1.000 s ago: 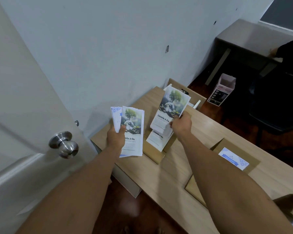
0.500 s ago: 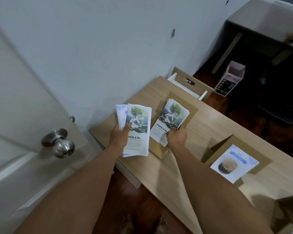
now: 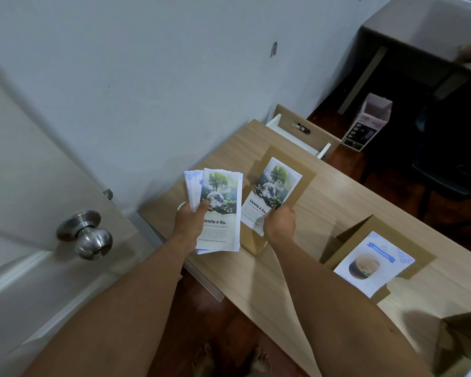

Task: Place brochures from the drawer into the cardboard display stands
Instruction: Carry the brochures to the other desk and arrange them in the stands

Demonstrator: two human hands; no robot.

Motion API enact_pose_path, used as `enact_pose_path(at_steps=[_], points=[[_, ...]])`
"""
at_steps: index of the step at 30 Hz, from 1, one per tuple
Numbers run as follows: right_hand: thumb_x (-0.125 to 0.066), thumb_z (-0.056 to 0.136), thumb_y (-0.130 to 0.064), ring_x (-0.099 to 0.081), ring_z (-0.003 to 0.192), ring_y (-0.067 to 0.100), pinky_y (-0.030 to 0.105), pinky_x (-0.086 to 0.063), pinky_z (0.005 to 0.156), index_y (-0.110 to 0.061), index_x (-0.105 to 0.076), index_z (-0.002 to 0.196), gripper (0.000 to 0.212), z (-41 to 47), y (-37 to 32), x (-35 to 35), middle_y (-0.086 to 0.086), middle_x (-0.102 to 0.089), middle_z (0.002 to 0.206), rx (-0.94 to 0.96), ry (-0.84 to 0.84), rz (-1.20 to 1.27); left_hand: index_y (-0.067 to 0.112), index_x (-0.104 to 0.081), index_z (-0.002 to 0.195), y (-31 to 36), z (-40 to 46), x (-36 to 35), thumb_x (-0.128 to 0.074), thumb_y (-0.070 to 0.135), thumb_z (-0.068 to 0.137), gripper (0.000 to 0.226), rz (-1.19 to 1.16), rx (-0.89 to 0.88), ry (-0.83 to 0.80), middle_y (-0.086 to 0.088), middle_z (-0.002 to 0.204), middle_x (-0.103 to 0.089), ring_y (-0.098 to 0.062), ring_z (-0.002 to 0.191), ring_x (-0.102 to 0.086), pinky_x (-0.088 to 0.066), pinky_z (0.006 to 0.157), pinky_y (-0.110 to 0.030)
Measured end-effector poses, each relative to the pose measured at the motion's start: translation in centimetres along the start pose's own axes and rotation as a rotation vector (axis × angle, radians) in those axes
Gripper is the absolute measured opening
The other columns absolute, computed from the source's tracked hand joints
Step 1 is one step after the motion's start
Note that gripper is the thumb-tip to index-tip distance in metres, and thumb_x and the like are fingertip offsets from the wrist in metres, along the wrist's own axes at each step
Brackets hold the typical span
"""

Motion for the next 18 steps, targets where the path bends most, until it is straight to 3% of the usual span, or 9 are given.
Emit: enact_pose_path(at_steps=[6,14,18], points=[[-0.052,0.092,-0.021,-0.067,0.095,0.035,0.031,-0.043,0.070,-0.001,-0.066,0.109,0.029,-0.4,-0.1,0.1,0.015,-0.069,0.107,0.011,-0.089,-0.144,0.010,-0.066,0.113,-0.3,0.1,-0.4,-0.067,0.033,0.095,0.029,-0.018,0.030,-0.005,-0.016,0.100,-0.077,-0.031,0.084,-0.075,-0.062,0.074,-0.047],[-0.056,0.087,-0.009,-0.068,0.098,0.037,0.031,-0.045,0.067,-0.002,-0.069,0.107,0.025,-1.1,-0.5,0.2,0.016,-0.071,0.107,0.047,-0.177,-0.232,0.015,-0.068,0.101,-0.5,-0.5,-1.8,-0.067,0.030,0.096,0.016,-0.052,0.036,-0.097,-0.016,0.097,-0.077,-0.031,0.083,-0.074,-0.061,0.077,-0.051],[-0.049,0.093,-0.026,-0.068,0.083,0.034,0.036,-0.052,0.069,-0.005,-0.067,0.097,0.027,-1.4,-0.5,1.6,0.013,-0.067,0.093,0.037,-0.127,-0.082,0.014,-0.070,0.107,-0.3,-1.2,-2.5,-0.066,0.028,0.097,0.018,-0.072,0.051,-0.159,-0.007,0.089,-0.078,-0.025,0.077,-0.074,-0.062,0.066,-0.039]])
Point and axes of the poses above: each hand's wrist, its own z-axis towards the middle knuckle, its own x-axis out of the back of the hand, y = z × x, the point moved 10 cm from there along z, towards the middle knuckle
